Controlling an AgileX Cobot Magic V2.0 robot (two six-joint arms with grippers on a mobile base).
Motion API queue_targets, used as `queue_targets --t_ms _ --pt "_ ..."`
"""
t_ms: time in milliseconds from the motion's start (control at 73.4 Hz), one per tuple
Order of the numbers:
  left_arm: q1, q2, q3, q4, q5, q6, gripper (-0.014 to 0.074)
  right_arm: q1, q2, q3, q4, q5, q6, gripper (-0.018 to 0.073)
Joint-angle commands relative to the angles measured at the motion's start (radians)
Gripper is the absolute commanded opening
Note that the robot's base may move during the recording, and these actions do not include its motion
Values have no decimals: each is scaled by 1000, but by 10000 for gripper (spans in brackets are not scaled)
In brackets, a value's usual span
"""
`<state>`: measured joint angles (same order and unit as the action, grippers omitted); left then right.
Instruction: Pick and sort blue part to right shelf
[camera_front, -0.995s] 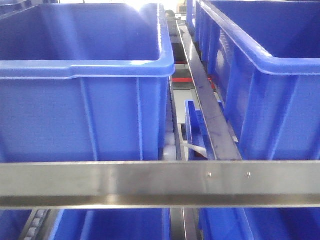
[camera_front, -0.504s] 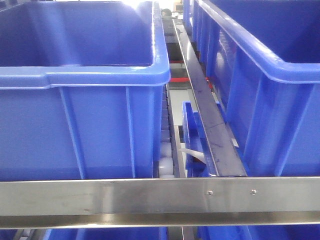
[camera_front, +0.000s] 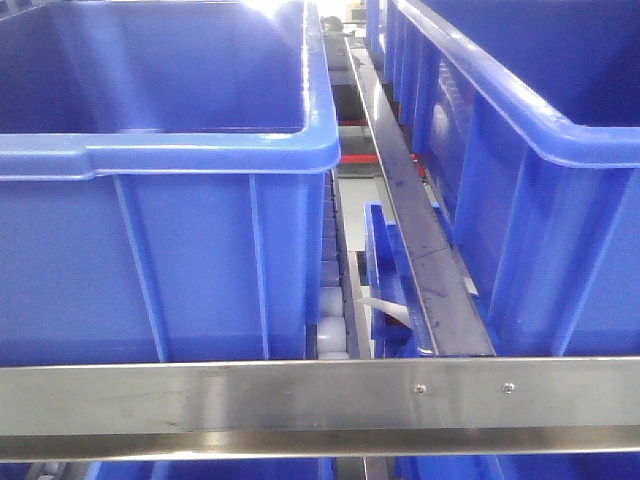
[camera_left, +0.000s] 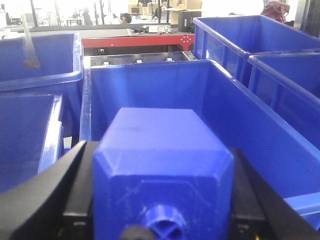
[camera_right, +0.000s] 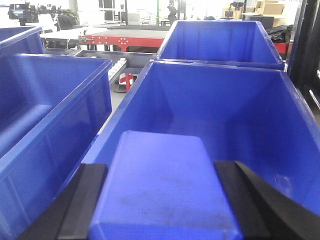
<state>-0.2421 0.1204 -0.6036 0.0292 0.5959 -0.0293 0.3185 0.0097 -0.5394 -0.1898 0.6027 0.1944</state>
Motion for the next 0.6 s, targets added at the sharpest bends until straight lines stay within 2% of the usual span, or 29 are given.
queue_targets --t_ms 0,191,354,586 --pt "0 17 -26 0 -87 0 251 0 18 -29 -18 -92 -9 236" --pt "0 64 -31 5 -176 0 251 0 18 -29 -18 -93 -9 236" --pt "0 308 -106 -18 -191 0 251 0 18 -29 -18 -98 -9 236" --pt "-2 707 -241 -118 -248 0 251 0 18 -29 -18 -101 -9 236"
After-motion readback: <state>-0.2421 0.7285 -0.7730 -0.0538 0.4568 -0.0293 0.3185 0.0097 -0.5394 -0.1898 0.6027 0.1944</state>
